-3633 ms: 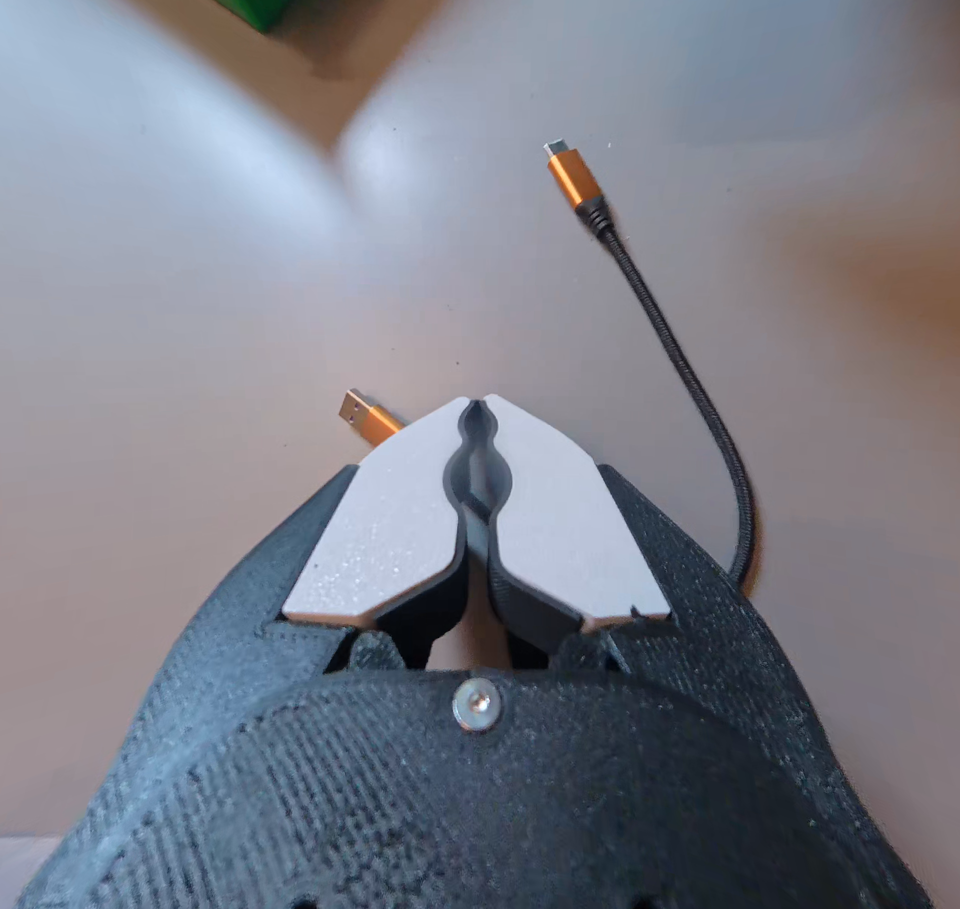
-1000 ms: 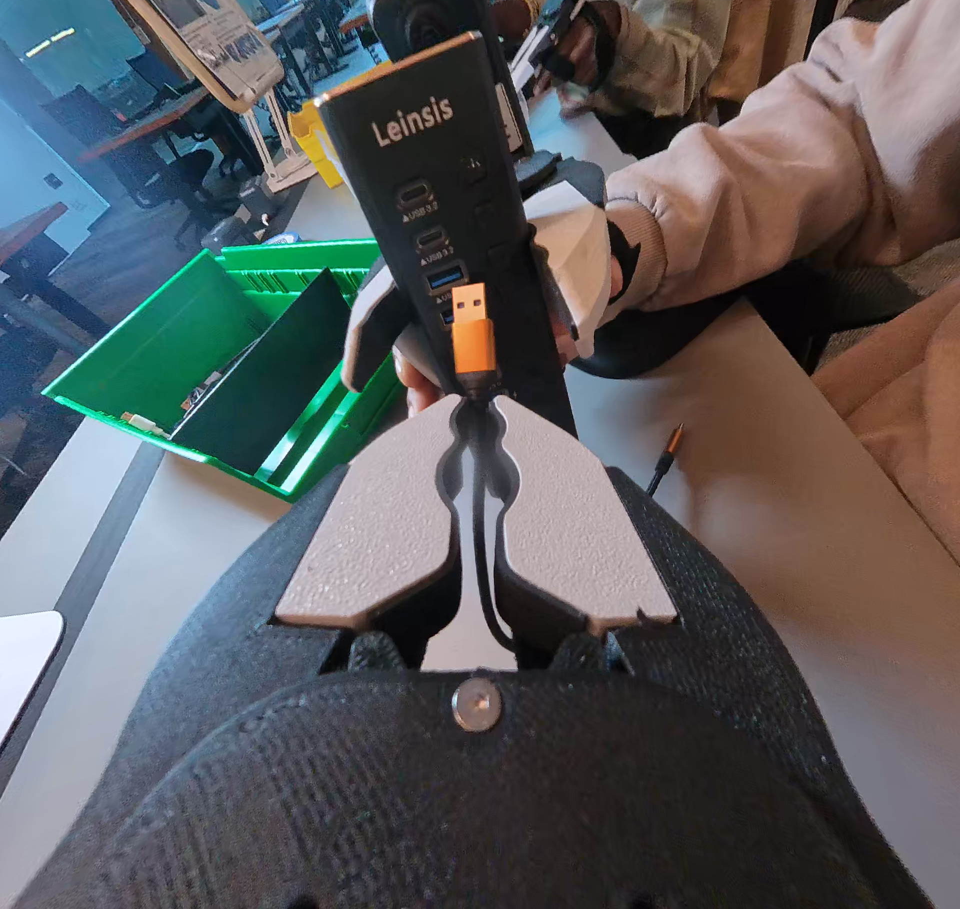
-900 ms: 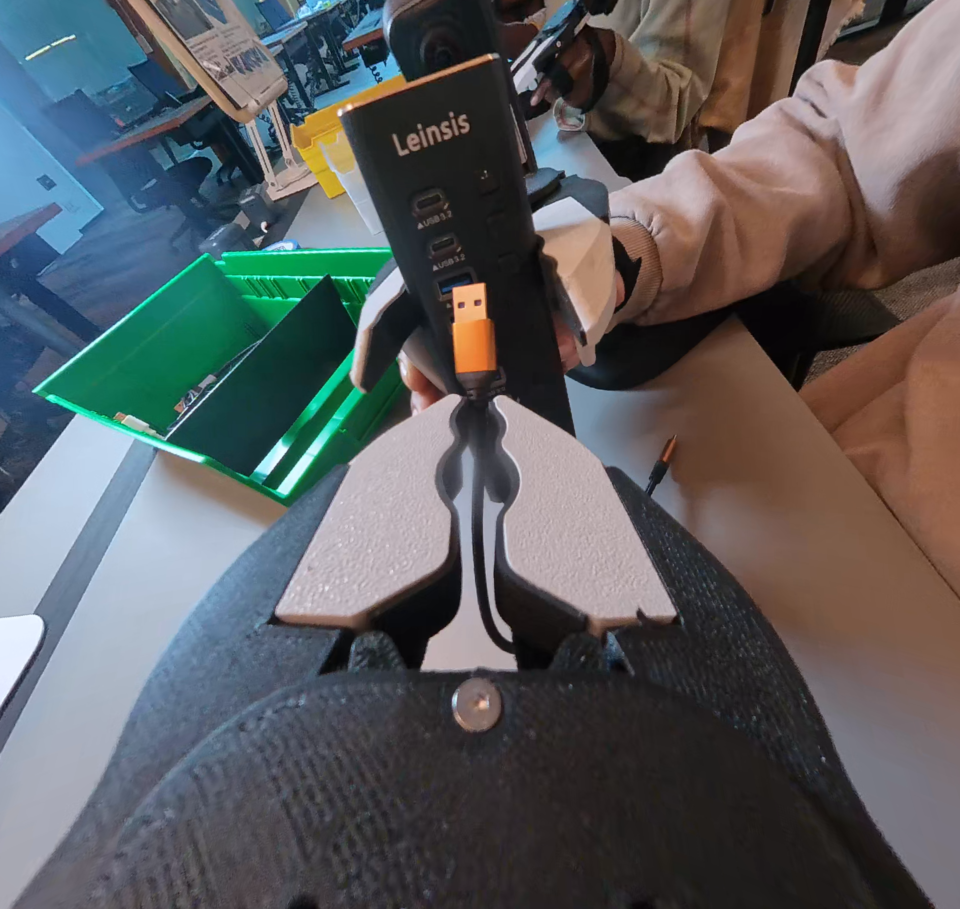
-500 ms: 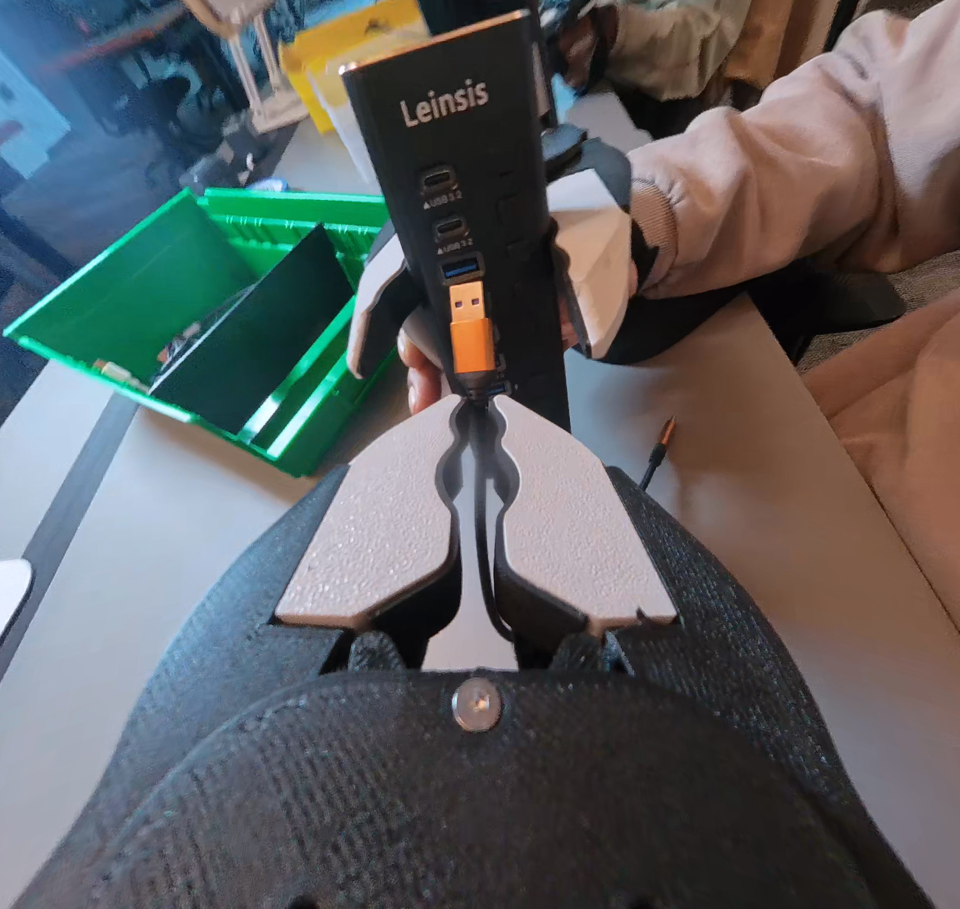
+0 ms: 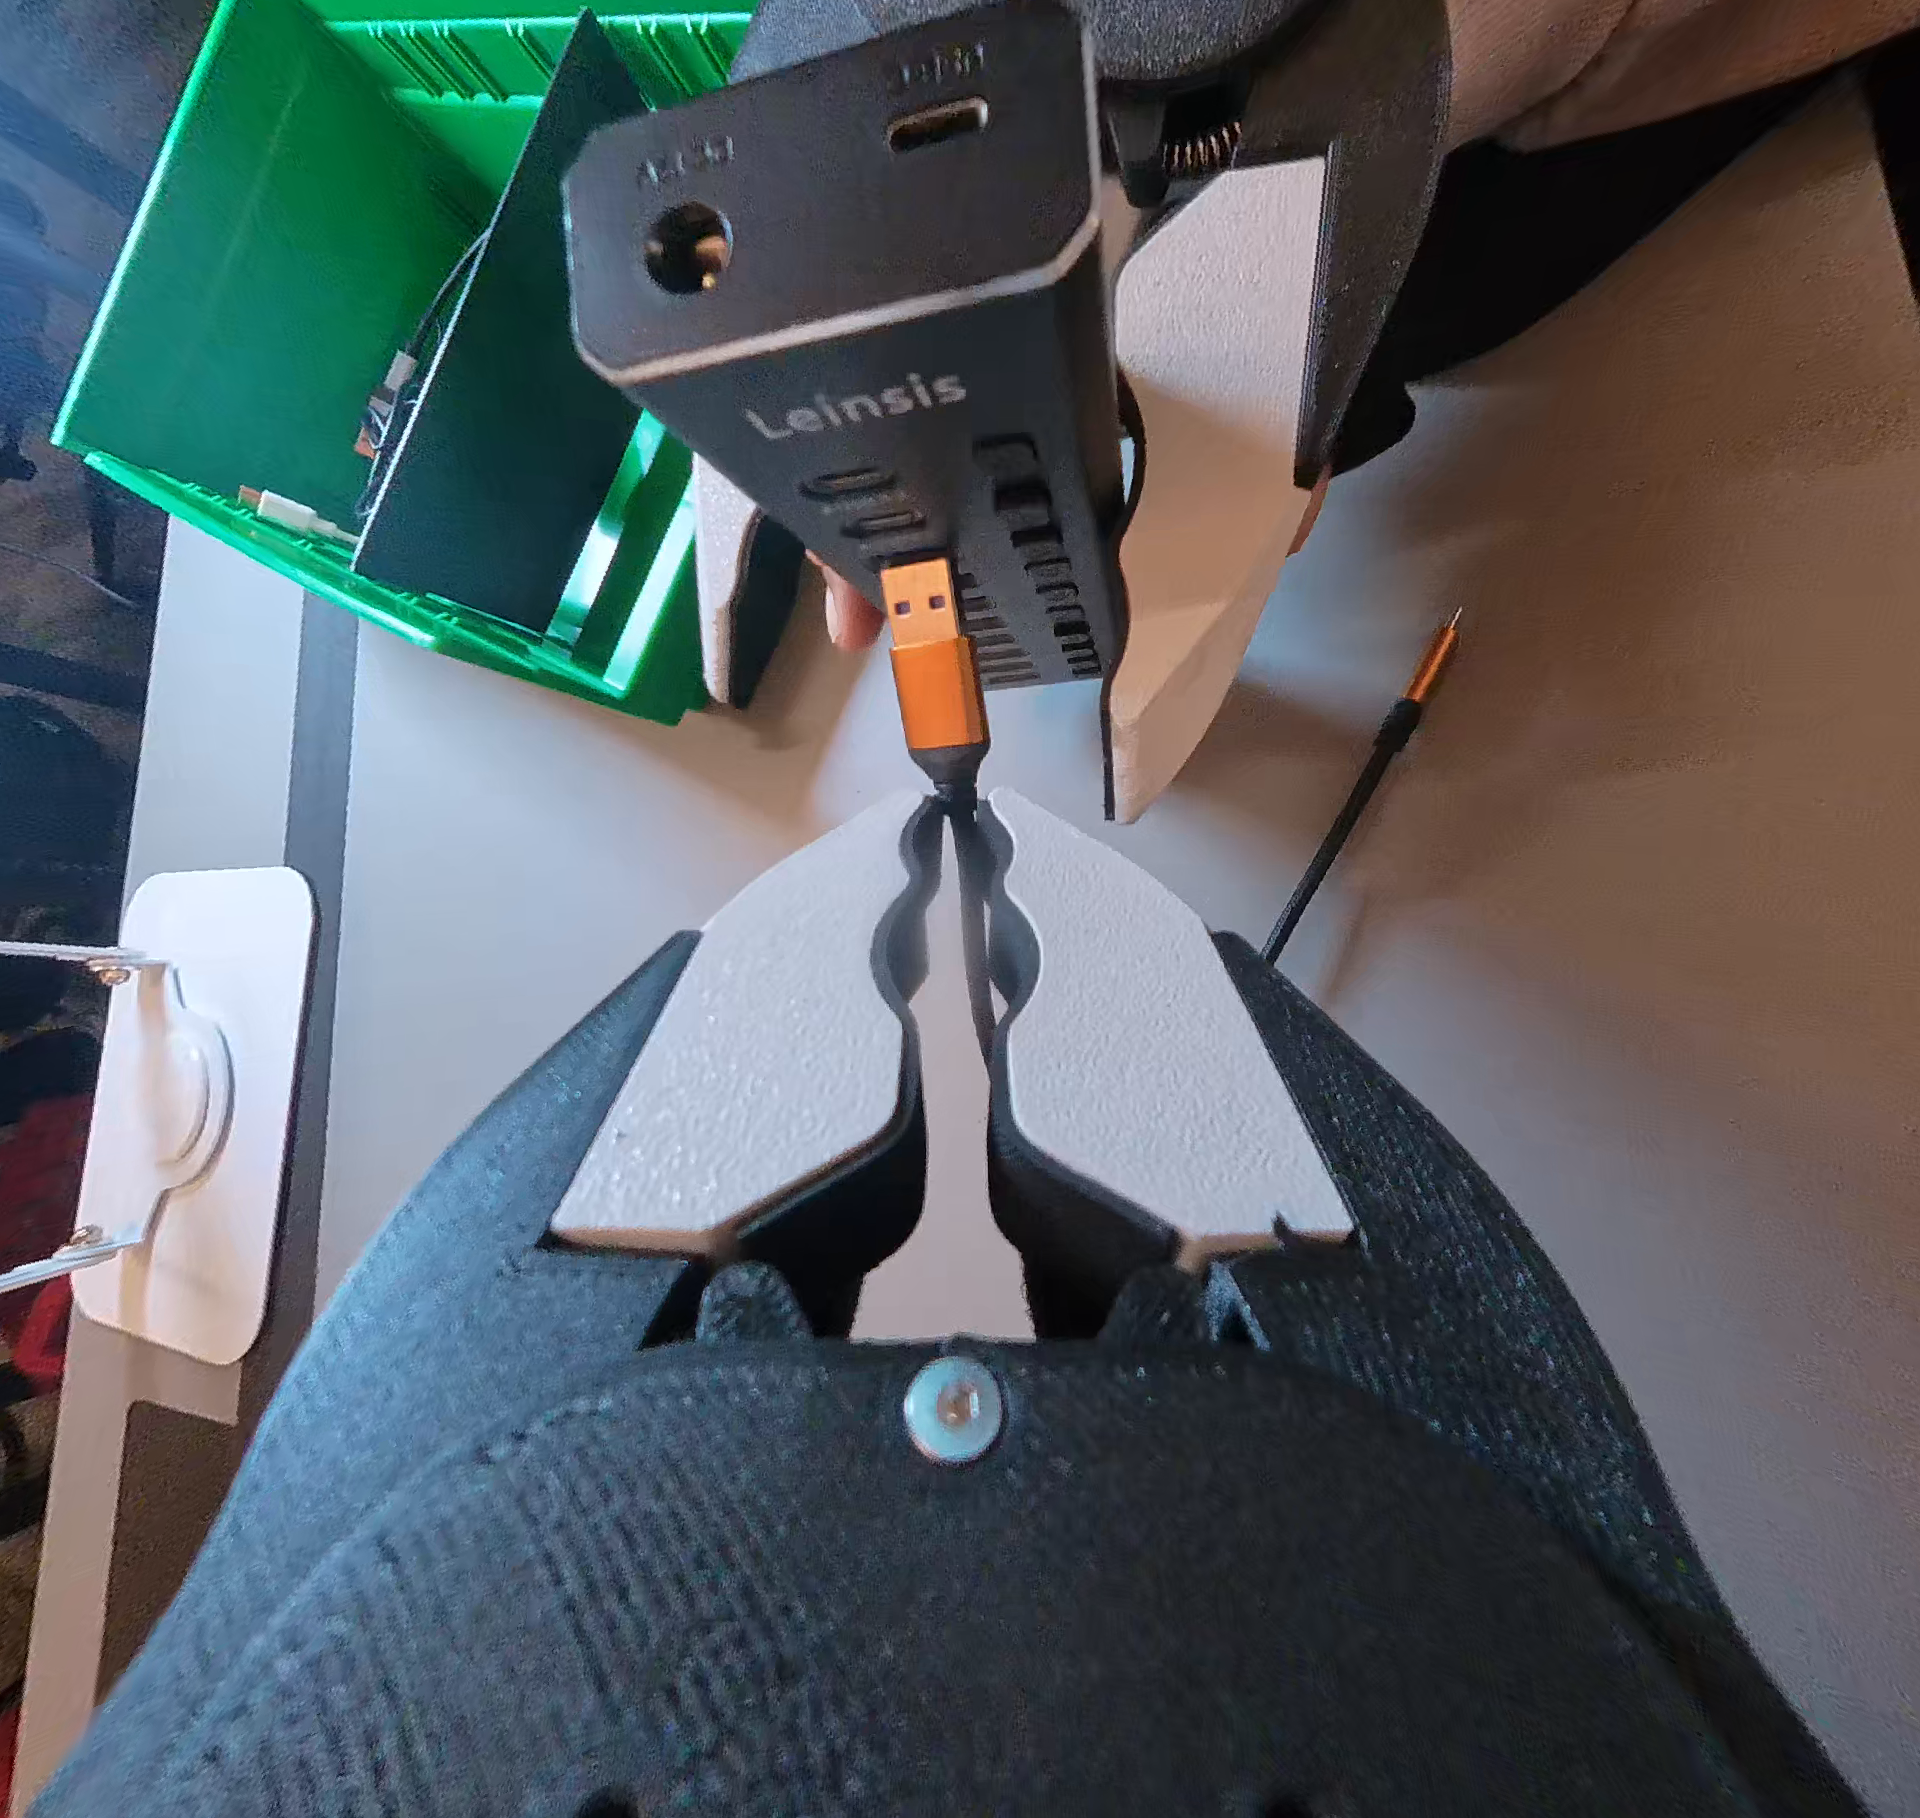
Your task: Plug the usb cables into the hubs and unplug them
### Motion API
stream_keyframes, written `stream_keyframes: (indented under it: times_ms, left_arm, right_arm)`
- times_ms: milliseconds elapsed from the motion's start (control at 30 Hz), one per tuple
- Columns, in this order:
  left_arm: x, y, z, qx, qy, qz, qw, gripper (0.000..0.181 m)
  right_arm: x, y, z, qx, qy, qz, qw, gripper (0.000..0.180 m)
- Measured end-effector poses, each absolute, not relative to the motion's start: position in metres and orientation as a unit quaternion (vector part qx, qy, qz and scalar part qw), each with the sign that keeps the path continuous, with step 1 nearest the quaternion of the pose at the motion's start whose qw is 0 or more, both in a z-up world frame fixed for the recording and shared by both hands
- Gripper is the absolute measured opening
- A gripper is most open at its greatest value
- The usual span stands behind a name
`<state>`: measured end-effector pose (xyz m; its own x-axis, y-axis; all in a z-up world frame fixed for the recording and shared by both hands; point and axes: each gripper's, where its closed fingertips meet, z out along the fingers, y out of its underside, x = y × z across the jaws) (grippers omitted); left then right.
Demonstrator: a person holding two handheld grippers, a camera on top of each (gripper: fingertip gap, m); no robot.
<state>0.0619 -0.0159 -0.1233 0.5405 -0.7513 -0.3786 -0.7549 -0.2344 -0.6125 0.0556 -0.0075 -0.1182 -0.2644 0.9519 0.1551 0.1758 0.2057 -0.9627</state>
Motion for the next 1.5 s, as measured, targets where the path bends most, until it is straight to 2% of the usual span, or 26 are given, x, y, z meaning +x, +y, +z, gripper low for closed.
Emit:
stream_keyframes:
  times_ms: [267, 633, 1033, 1200, 1367, 1500]
  left_arm:
    - [0.058, -0.018, -0.118, -0.780, 0.491, 0.044, 0.385, 0.007]
    - [0.069, -0.021, -0.114, -0.780, 0.467, -0.070, 0.411, 0.006]
    - [0.078, -0.039, -0.122, -0.779, 0.466, -0.192, 0.372, 0.006]
    - [0.079, -0.039, -0.121, -0.778, 0.464, -0.200, 0.373, 0.006]
    - [0.078, -0.036, -0.123, -0.774, 0.462, -0.193, 0.387, 0.007]
    - [0.069, -0.033, -0.086, -0.743, 0.445, -0.204, 0.457, 0.014]
  right_arm:
    - [0.054, -0.008, -0.129, -0.446, -0.665, 0.444, 0.402, 0.076]
    - [0.057, -0.015, -0.129, -0.449, -0.651, 0.492, 0.364, 0.075]
    - [0.067, -0.038, -0.143, -0.422, -0.703, 0.493, 0.293, 0.075]
    - [0.066, -0.044, -0.144, -0.427, -0.693, 0.516, 0.269, 0.075]
    - [0.064, -0.040, -0.144, -0.431, -0.692, 0.508, 0.280, 0.075]
    - [0.061, -0.036, -0.116, -0.420, -0.657, 0.536, 0.324, 0.075]
